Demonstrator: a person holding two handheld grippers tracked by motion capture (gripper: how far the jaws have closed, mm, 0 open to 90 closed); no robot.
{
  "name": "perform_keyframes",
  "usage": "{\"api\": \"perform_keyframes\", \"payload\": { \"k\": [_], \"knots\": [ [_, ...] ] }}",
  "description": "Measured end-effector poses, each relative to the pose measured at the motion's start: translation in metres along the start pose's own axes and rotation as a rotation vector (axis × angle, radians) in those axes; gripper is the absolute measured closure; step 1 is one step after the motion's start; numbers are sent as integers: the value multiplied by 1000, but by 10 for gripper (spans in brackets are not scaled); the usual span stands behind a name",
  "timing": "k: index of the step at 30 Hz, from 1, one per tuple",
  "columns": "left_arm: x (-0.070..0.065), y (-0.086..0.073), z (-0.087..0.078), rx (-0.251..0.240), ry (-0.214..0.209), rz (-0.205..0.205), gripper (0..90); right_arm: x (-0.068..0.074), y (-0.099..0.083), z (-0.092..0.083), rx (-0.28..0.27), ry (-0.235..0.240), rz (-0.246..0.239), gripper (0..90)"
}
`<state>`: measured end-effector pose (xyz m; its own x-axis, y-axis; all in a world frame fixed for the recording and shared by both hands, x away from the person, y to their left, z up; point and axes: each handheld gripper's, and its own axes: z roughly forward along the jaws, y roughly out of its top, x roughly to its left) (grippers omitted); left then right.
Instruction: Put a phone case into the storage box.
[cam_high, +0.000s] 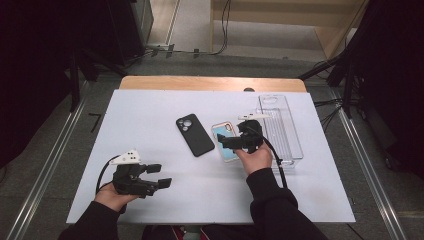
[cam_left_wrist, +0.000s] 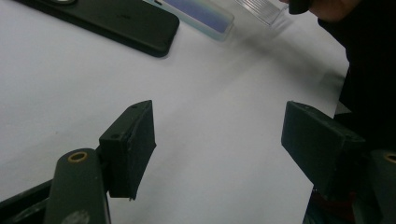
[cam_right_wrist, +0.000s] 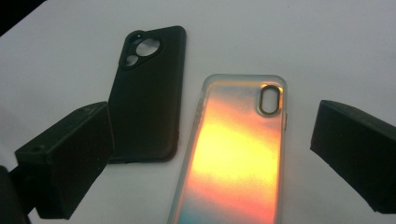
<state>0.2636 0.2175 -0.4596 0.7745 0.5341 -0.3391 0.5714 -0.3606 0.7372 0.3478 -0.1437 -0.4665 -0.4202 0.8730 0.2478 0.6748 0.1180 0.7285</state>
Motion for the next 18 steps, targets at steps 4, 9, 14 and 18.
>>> {"api": "perform_keyframes", "payload": {
  "k": [4, 9, 14, 18],
  "knots": [
    [0, 0, 0, -2, 0, -2, 261, -2, -2, 5, 3, -2, -7, 0],
    [0, 0, 0, -4, -2, -4, 261, -4, -8, 10, -1, -12, 13, 0],
    [0, 0, 0, -5, 0, -6, 261, -4, -14, 18, 18, -47, 17, 0],
    [0, 0, 0, -4, -1, -5, 261, -4, -19, 23, 30, -56, 17, 0]
  ]
}}
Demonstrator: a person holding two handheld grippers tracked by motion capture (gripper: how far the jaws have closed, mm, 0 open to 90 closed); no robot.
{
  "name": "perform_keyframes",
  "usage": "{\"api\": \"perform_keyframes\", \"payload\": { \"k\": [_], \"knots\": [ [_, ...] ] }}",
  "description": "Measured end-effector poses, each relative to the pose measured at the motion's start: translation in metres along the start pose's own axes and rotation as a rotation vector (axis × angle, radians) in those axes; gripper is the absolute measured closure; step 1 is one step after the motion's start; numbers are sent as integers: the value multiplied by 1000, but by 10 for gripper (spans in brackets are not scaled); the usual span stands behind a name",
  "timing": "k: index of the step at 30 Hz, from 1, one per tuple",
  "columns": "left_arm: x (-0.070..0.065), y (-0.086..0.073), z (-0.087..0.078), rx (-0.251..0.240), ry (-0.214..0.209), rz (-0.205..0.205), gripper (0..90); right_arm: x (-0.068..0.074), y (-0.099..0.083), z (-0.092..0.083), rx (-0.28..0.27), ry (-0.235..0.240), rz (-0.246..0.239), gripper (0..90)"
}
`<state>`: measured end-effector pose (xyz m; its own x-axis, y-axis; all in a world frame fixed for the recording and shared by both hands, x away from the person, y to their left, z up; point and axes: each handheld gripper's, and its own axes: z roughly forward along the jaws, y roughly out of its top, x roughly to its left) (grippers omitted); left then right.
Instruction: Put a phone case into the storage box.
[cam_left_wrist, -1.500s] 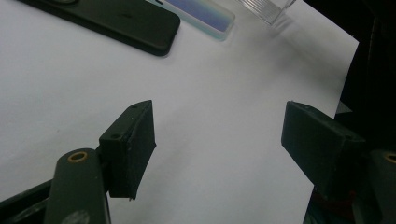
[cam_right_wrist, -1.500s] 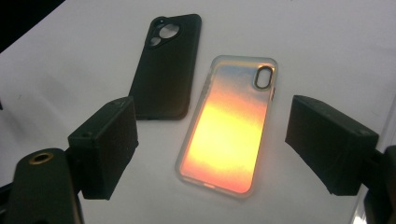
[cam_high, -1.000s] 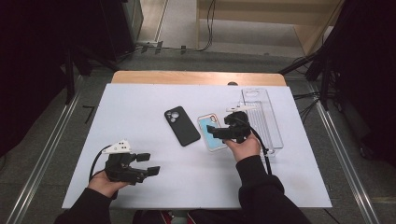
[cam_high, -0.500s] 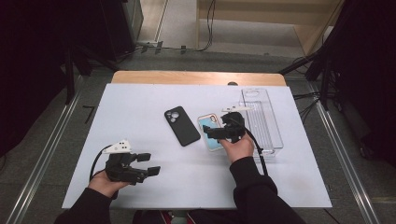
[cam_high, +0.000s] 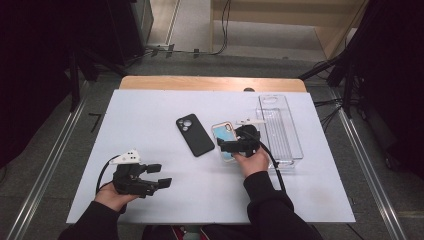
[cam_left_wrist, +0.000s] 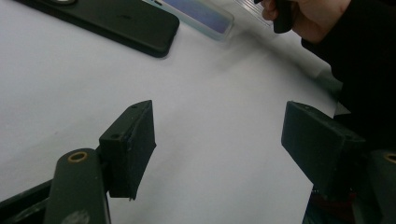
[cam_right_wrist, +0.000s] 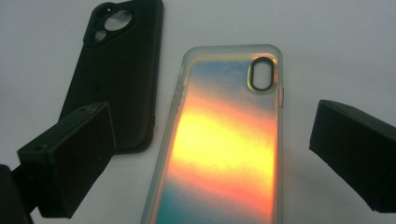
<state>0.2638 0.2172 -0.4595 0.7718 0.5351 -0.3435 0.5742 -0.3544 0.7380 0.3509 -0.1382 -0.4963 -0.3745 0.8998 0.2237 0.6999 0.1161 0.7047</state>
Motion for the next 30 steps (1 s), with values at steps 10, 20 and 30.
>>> {"api": "perform_keyframes", "payload": {
  "k": [10, 20, 30],
  "knots": [
    [0, 0, 0, -3, 0, 2, 261, 2, -13, 14, 43, -46, -19, 0],
    [0, 0, 0, -1, 2, 2, 260, 10, -19, 19, 31, -113, -76, 60],
    [-1, 1, 1, 1, 2, 5, 261, 14, -20, 20, 32, -166, -97, 138]
  ]
}}
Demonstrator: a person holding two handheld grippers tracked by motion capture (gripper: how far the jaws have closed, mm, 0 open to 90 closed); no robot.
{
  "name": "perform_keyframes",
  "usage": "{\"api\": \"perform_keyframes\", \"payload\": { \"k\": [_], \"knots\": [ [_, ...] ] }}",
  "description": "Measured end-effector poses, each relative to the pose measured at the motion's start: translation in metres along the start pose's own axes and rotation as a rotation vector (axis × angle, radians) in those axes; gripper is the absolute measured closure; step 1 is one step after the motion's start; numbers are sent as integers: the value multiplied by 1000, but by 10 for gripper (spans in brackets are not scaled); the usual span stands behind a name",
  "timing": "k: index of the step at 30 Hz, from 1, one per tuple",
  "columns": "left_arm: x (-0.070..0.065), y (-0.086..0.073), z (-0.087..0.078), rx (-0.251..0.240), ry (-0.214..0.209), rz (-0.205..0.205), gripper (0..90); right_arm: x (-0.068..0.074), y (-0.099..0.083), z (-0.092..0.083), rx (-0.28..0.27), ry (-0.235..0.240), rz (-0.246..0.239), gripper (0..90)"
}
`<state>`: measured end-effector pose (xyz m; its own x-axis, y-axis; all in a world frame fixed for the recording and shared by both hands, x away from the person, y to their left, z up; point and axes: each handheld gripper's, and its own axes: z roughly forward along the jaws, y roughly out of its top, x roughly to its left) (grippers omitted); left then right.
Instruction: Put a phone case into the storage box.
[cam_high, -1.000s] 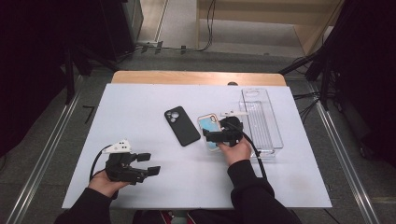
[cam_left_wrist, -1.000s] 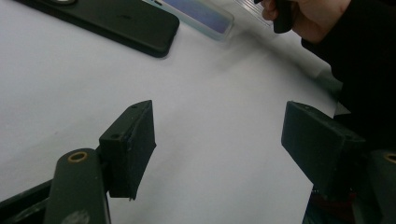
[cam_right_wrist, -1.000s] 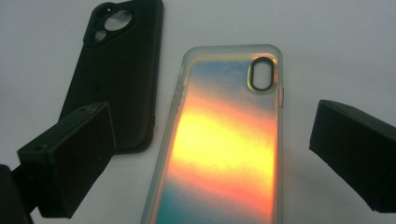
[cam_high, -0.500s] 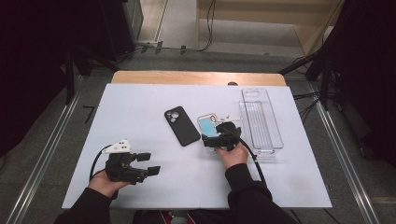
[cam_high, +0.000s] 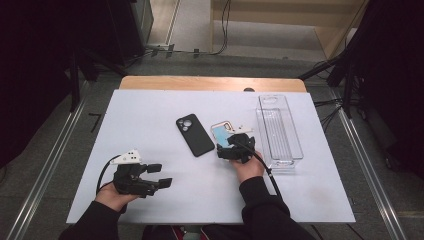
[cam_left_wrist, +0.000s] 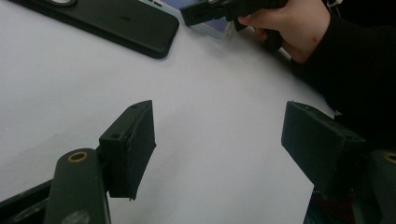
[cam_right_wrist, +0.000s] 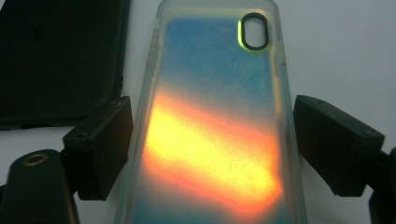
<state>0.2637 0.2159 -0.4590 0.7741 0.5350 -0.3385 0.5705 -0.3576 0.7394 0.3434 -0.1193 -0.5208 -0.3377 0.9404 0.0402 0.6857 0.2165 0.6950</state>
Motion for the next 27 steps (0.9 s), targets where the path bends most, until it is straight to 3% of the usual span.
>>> {"api": "perform_keyframes", "payload": {
  "k": [10, 15, 19, 27],
  "knots": [
    [1, 0, 0, -2, -1, -5, 260, -3, 1, -1, 6, 14, 1, 149],
    [1, 0, -1, -6, -8, -10, 259, -11, 4, -5, 9, 66, 55, 150],
    [1, 0, -1, -5, -8, -15, 259, -14, 9, -13, 4, 87, 60, 150],
    [4, 2, -3, -33, -29, -99, 258, -15, 21, -38, -9, 128, 34, 150]
  ]
}}
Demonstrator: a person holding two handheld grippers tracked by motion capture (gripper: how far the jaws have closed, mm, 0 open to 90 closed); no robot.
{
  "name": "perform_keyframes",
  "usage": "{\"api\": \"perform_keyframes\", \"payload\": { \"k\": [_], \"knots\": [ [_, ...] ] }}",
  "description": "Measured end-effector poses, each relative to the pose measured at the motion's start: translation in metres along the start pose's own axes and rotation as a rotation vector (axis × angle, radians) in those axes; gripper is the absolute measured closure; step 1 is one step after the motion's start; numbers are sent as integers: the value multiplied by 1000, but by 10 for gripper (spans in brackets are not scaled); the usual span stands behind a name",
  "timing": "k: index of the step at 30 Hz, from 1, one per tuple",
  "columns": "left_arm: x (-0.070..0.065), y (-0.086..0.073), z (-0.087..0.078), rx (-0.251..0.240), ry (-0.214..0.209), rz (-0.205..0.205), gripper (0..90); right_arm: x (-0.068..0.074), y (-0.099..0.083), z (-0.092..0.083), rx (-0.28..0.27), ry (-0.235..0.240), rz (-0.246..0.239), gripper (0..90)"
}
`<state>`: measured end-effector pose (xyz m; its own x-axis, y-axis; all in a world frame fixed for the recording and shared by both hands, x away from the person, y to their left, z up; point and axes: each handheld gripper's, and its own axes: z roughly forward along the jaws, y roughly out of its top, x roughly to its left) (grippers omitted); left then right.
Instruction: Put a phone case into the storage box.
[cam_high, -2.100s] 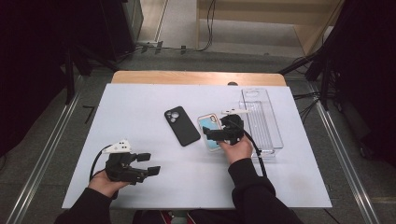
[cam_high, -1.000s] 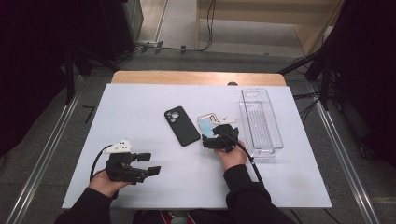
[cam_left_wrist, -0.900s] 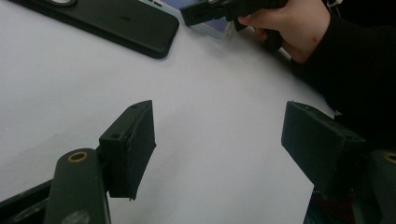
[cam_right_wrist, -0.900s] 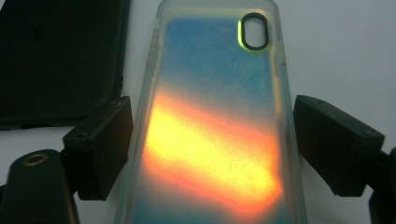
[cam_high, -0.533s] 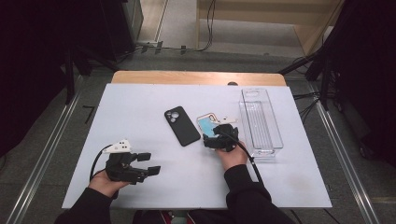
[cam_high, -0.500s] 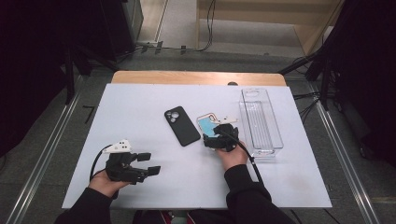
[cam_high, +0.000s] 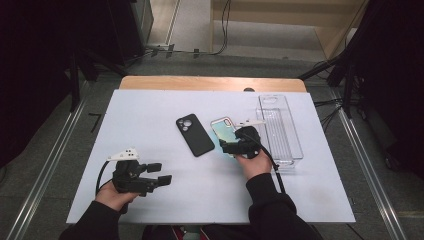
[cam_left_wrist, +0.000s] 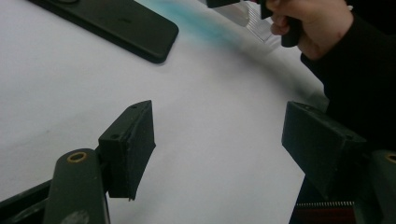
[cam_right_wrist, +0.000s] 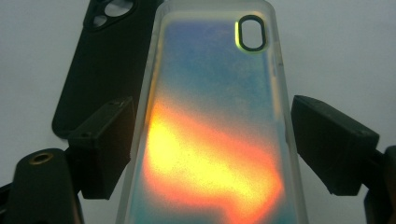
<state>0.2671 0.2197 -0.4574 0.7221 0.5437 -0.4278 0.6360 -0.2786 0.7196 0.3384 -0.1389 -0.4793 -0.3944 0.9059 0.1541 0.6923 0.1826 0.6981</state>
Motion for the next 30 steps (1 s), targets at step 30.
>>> {"api": "perform_keyframes", "payload": {
  "k": [30],
  "knots": [
    [-8, 29, 17, 16, -1, -102, 216, 24, -9, -44, -44, 240, 41, 150]
  ]
}}
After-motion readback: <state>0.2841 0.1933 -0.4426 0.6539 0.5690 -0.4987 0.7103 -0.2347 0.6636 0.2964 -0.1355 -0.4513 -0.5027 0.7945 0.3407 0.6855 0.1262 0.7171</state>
